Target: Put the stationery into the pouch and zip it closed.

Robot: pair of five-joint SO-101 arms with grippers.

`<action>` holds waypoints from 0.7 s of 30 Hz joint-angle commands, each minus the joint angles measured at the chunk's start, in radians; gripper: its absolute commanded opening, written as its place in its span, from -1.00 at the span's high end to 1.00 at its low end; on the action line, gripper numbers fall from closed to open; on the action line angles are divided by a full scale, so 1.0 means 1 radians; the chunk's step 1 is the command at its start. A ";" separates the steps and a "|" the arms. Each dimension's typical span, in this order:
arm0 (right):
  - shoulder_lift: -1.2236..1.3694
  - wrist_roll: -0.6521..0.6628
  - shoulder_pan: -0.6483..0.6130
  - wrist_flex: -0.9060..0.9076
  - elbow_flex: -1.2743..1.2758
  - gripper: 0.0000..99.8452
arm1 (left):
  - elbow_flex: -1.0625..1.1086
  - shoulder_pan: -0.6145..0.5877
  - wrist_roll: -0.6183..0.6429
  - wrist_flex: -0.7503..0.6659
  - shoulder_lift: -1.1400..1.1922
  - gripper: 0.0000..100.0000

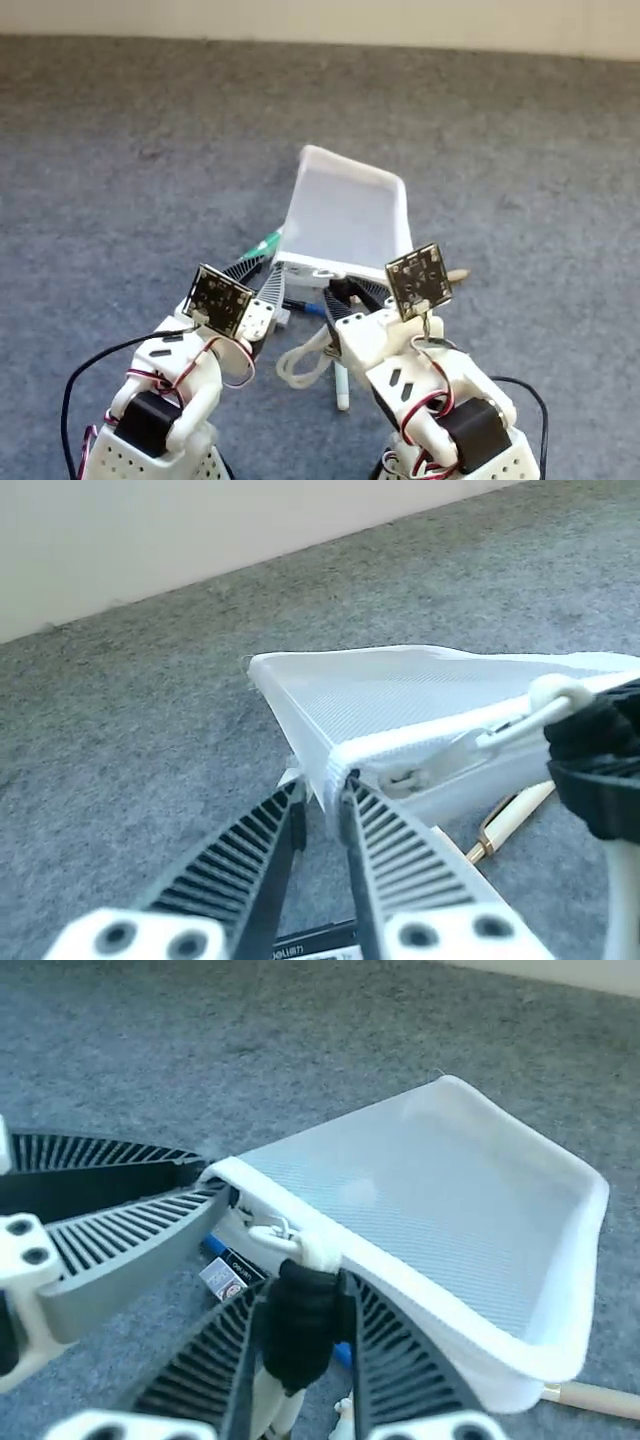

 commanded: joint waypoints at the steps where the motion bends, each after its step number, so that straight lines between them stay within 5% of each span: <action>1: -0.015 -0.003 0.039 0.004 -0.062 0.99 | -0.045 -0.035 -0.008 -0.014 0.013 0.87; 21: -0.015 0.054 0.173 0.096 -0.108 0.99 | -0.047 -0.076 -0.008 -0.012 0.013 0.87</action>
